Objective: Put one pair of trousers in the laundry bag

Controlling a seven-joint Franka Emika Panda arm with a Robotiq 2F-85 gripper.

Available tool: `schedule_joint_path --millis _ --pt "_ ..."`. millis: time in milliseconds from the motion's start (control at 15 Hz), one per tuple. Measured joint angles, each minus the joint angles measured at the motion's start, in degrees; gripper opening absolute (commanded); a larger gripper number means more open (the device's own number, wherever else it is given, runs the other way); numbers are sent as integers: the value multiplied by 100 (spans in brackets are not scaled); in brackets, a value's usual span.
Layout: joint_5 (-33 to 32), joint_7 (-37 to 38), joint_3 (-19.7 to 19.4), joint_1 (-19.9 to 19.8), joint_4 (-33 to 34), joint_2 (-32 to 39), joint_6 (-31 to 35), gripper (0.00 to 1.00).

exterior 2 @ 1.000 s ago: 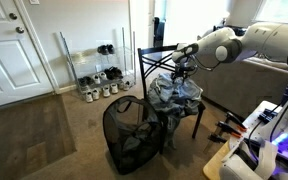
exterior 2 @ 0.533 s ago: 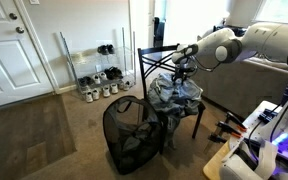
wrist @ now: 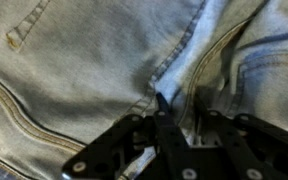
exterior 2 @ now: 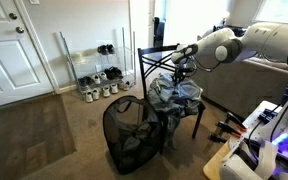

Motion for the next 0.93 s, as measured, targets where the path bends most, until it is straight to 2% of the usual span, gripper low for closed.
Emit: schedule_joint_path --millis 600,933 --pt "0 -4 -2 -23 59 -19 1 4" --pt "0 -263 3 -71 61 -224 1 4"
